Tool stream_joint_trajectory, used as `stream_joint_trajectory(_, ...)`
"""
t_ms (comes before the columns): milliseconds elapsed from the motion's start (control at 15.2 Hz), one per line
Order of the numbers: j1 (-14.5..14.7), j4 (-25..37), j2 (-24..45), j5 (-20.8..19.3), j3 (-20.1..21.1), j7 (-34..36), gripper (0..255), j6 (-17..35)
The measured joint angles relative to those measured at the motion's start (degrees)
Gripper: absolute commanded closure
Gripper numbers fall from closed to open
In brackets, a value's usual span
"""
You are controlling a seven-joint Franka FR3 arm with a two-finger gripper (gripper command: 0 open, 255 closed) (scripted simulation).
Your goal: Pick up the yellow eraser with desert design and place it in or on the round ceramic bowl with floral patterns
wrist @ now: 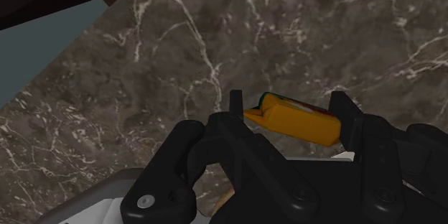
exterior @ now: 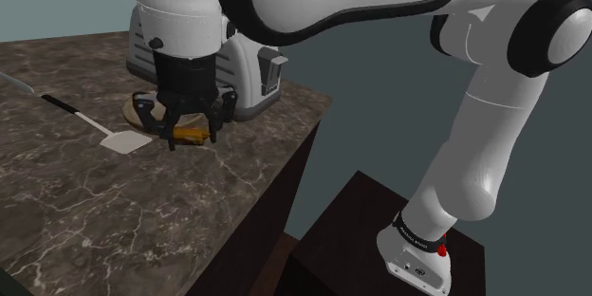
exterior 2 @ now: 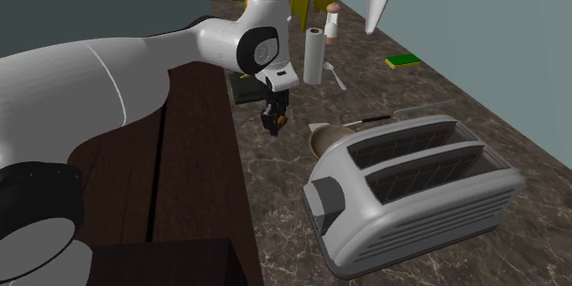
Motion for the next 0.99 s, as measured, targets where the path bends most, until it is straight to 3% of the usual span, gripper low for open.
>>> stream_joint_trajectory(594,1.05,7.7,0.88,-0.42,0.25,-0.39,255,-7.03)
stream_joint_trajectory(990,1.49,17.34,8.32,-5.01,-2.09,-4.09,255,-10.25)
